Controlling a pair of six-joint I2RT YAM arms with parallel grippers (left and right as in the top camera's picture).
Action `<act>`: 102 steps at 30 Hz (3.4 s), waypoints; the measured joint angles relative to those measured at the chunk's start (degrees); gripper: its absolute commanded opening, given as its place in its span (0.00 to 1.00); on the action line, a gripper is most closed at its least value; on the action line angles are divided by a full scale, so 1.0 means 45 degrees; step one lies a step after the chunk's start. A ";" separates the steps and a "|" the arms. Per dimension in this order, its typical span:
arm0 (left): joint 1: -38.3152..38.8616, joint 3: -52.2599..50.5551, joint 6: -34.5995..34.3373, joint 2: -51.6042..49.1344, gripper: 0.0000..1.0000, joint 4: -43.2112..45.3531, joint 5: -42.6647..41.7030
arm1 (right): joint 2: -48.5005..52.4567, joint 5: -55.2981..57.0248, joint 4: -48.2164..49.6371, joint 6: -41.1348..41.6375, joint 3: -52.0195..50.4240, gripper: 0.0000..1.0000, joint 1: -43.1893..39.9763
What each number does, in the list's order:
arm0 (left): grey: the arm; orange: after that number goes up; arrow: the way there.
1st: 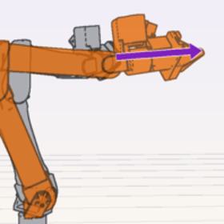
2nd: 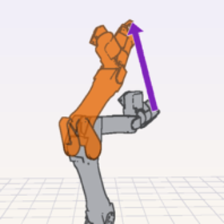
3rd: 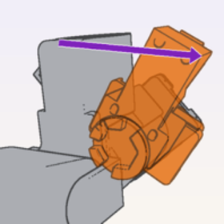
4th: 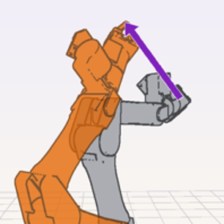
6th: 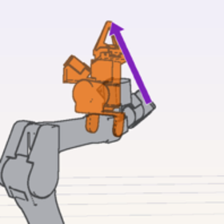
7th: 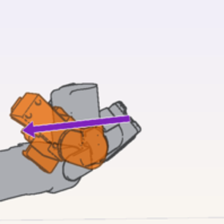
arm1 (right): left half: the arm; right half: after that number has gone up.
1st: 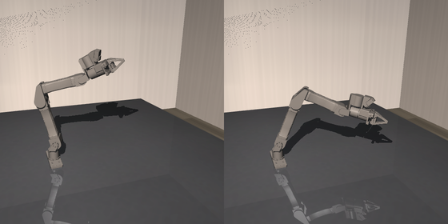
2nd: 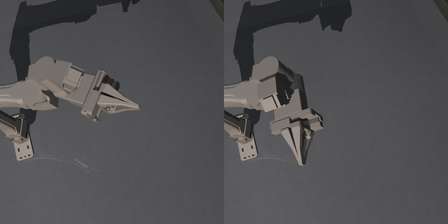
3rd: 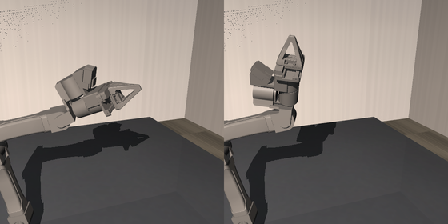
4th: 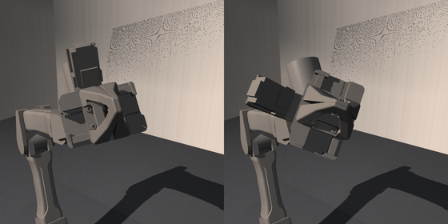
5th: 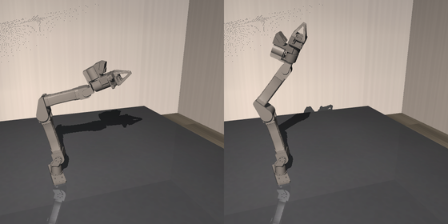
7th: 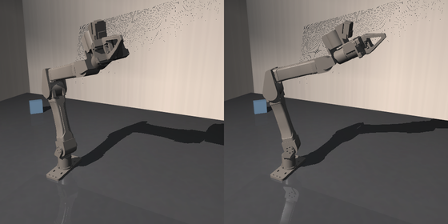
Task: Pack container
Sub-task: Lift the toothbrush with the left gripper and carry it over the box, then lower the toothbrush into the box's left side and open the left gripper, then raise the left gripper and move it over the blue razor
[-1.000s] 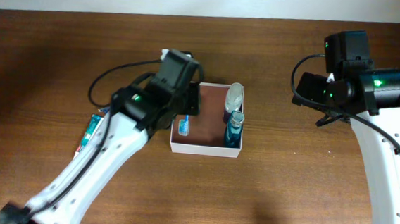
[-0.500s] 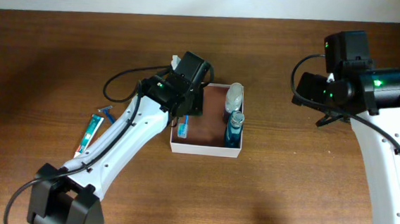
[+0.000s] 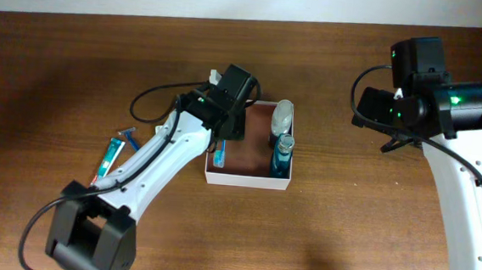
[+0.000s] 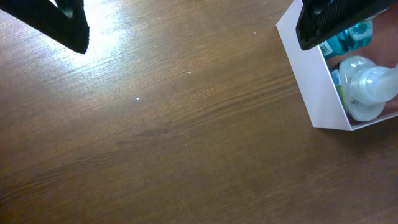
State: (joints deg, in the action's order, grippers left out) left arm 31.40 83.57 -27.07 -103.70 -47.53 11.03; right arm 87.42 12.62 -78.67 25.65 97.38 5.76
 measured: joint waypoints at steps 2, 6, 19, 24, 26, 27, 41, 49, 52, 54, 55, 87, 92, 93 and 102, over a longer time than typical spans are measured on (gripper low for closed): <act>0.0000 0.0000 0.0000 -0.0238 0.01 0.0029 0.0000 | 0.0000 0.0000 0.0000 0.0000 0.0000 0.98 0.0000; 0.0000 0.0000 0.0000 -0.0636 0.01 0.0029 0.0000 | 0.0000 0.0005 0.0000 0.0000 0.0000 0.98 0.0000; 0.0000 0.0005 0.0005 -0.0826 0.01 -0.0447 0.0000 | 0.0000 0.0005 0.0000 0.0010 0.0000 0.99 0.0000; 0.0000 0.0005 0.0005 -0.0826 0.01 -0.0432 0.0000 | 0.0000 0.0005 0.0000 0.0005 0.0000 0.98 0.0000; 0.0000 0.0005 0.0005 -0.0826 0.01 -0.0423 0.0000 | 0.0000 0.0000 0.0000 0.0000 0.0000 0.98 0.0000; 0.0000 0.0005 0.0005 -0.0826 0.01 -0.0398 -0.0005 | 0.0000 0.0000 0.0000 0.0005 0.0000 0.98 0.0000; 0.0306 0.0005 0.0005 -0.1020 0.01 -0.0583 0.0000 | 0.0000 0.0000 0.0000 0.0005 0.0000 0.99 0.0000; 0.0335 0.0005 0.0005 -0.1025 0.01 -0.0593 0.0005 | 0.0000 0.0000 0.0000 0.0010 0.0000 0.98 0.0000; 0.0335 0.0005 0.0005 -0.1025 0.01 -0.0593 0.0005 | 0.0000 0.0005 0.0000 0.0000 0.0000 0.98 0.0000; 0.0335 0.0005 0.0005 -0.1025 0.01 -0.0588 0.0005 | 0.0000 0.0005 0.0000 0.0005 0.0000 0.98 0.0000; 0.0335 0.0005 0.0005 -0.1030 0.01 -0.0588 0.0010 | 0.0000 0.0000 0.0000 0.0005 0.0000 0.98 0.0000; 0.0355 0.0510 0.0301 -0.2103 0.29 -0.0777 0.0160 | 0.0000 0.0000 0.0000 0.0010 0.0000 0.98 0.0000; 0.0355 0.2249 0.0466 -0.2103 0.29 -0.2254 -0.0044 | 0.0000 0.0000 -0.0005 0.0010 0.0000 0.98 0.0000; 0.0350 0.2696 0.0491 -0.2103 0.29 -0.2613 -0.0058 | 0.0000 0.0000 -0.0005 0.0010 0.0000 0.98 0.0000; -0.0670 0.5610 0.0578 -0.2103 0.30 -0.5620 -0.0165 | 0.0000 0.0005 0.0000 0.0005 0.0000 0.98 0.0000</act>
State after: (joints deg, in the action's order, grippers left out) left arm 28.38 108.81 -24.47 -113.16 -72.82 10.28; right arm 87.42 12.64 -78.67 25.67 97.38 5.76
